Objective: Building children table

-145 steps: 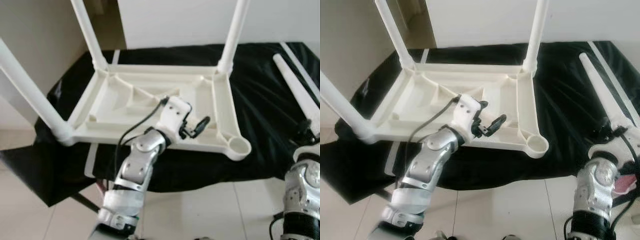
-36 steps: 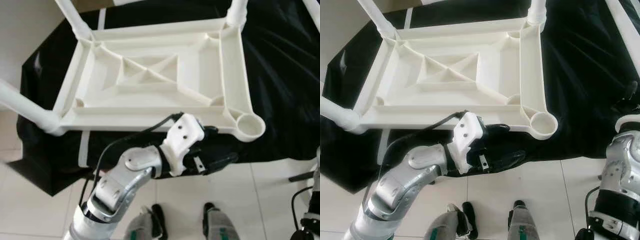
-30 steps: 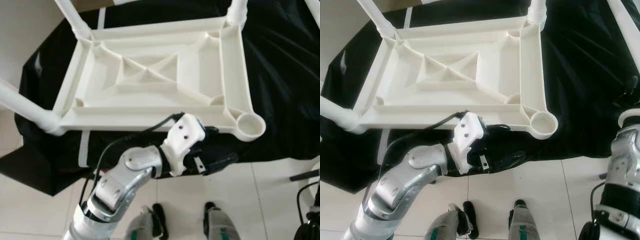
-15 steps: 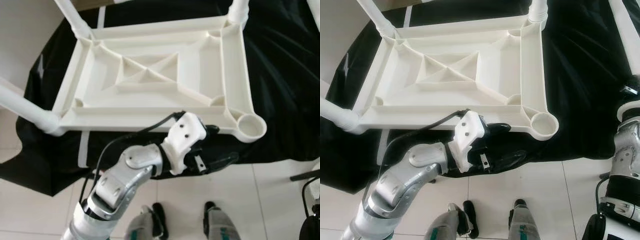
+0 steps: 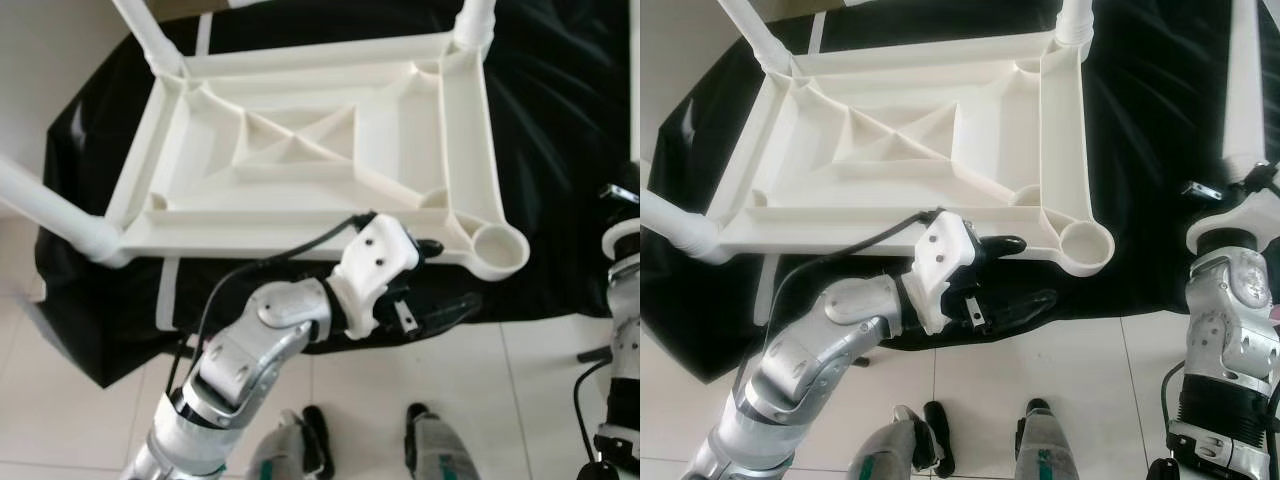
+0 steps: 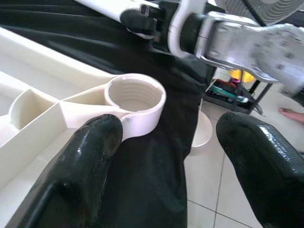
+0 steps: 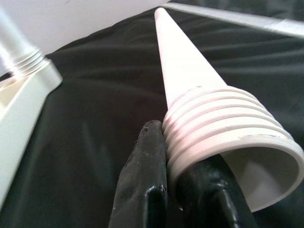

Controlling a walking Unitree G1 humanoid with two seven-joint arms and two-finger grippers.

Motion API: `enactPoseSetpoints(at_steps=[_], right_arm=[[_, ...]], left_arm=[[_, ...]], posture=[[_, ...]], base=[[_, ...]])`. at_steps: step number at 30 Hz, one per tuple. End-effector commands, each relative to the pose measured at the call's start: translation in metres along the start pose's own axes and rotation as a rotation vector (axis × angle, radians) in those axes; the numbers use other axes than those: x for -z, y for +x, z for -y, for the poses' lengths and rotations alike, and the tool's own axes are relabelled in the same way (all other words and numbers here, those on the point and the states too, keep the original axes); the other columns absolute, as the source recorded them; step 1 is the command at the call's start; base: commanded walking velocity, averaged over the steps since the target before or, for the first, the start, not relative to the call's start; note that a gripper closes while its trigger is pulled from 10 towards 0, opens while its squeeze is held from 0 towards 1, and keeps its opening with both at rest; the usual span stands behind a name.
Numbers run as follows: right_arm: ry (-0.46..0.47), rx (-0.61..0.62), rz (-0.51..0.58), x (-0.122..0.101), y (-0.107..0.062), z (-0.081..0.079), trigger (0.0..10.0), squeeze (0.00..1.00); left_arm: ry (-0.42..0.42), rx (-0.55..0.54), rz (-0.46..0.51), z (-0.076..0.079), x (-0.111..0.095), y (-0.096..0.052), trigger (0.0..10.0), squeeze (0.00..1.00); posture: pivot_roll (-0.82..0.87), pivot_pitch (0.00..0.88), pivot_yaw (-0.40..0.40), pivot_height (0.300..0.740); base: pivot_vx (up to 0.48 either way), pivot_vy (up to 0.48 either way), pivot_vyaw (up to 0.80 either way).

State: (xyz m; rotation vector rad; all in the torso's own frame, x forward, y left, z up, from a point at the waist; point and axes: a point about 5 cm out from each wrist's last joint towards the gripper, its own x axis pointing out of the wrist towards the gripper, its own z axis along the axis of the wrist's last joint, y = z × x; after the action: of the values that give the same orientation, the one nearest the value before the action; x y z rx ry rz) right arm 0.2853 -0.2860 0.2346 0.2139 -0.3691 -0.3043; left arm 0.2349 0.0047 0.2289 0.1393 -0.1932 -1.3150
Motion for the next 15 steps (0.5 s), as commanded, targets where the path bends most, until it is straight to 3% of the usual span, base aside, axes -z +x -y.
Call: enactPoseSetpoints(at_steps=[1, 4, 10, 15], right_arm=[[0.019, -0.051, -0.067, 0.013, -0.012, -0.01, 0.0, 0.0], [0.041, -0.118, -0.108, 0.021, -0.034, -0.025, 0.0, 0.0], [0.05, -0.12, -0.139, 0.025, -0.044, -0.027, 0.0, 0.0], [0.062, -0.133, -0.217, 0.034, -0.063, -0.031, 0.0, 0.0]], left_arm=[[0.017, -0.017, -0.003, -0.002, 0.002, 0.001, 10.0, 0.0], [0.044, -0.024, 0.001, -0.009, 0.003, 0.002, 10.0, 0.0], [0.072, -0.03, -0.001, -0.014, 0.004, 0.002, 10.0, 0.0], [0.107, -0.093, 0.014, -0.03, 0.0, 0.004, 10.0, 0.0]], posture=[[-0.06, 0.256, 0.118, 0.74], [-0.07, 0.239, 0.102, 0.74], [-0.08, 0.22, 0.086, 0.74], [-0.09, 0.198, 0.062, 0.74]], base=[[0.0, 0.0, 0.0], [0.0, 0.0, 0.0], [0.0, 0.0, 0.0], [0.0, 0.0, 0.0]])
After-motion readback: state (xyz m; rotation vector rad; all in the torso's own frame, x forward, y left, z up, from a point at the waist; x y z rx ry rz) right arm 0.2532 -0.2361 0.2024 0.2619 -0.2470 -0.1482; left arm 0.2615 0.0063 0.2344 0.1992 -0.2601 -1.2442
